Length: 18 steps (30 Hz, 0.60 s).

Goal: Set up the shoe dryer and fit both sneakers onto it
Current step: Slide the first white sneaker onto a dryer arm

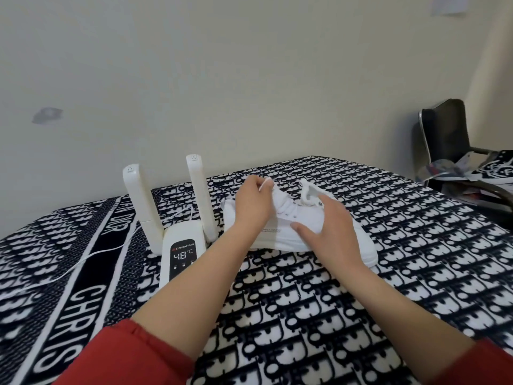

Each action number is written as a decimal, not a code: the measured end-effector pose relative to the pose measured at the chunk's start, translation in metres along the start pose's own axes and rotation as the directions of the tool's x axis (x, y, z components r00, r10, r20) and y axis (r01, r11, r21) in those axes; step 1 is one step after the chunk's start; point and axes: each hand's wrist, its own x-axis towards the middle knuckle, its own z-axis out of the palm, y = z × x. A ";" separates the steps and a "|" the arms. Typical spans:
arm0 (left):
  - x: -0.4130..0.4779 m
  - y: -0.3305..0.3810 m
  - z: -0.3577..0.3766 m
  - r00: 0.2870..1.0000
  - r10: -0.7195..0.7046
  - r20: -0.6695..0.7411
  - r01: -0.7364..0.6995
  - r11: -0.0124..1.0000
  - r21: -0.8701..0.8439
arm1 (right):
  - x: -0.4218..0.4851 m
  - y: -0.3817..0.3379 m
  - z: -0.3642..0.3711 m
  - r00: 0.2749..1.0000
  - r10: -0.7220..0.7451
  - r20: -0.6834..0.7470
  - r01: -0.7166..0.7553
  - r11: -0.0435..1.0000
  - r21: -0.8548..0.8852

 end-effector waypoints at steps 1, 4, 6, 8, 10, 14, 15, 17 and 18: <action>0.001 0.002 -0.003 0.999 -0.035 -0.019 0.034 0.998 -0.046 | 0.000 0.000 0.001 0.999 0.020 -0.032 -0.018 0.998 0.058; -0.002 0.007 -0.011 0.991 -0.128 -0.049 0.117 0.976 -0.185 | 0.000 -0.003 0.009 0.977 0.214 -0.019 -0.201 0.941 0.274; -0.003 0.010 -0.015 0.980 -0.194 -0.048 0.173 0.944 -0.281 | -0.001 -0.008 0.015 0.942 0.323 0.092 -0.329 0.832 0.446; -0.004 0.016 -0.019 0.957 -0.290 -0.004 0.262 0.872 -0.413 | -0.004 -0.016 0.022 0.914 0.323 0.244 -0.404 0.683 0.608; -0.006 0.025 -0.023 0.915 -0.398 0.066 0.367 0.753 -0.547 | -0.006 -0.024 0.031 0.829 0.306 0.468 -0.558 0.402 0.726; -0.013 0.039 -0.031 0.863 -0.467 0.193 0.454 0.549 -0.702 | -0.011 -0.031 0.043 0.707 0.148 0.692 -0.697 -0.023 0.717; -0.016 0.041 -0.035 0.865 -0.457 0.208 0.459 0.550 -0.698 | -0.012 -0.032 0.045 0.709 0.124 0.694 -0.691 -0.074 0.719; -0.021 0.042 -0.043 0.874 -0.426 0.234 0.464 0.587 -0.663 | -0.013 -0.032 0.049 0.717 0.104 0.689 -0.675 -0.140 0.724; -0.023 0.042 -0.047 0.880 -0.409 0.241 0.462 0.620 -0.635 | -0.013 -0.032 0.050 0.721 0.097 0.686 -0.668 -0.164 0.726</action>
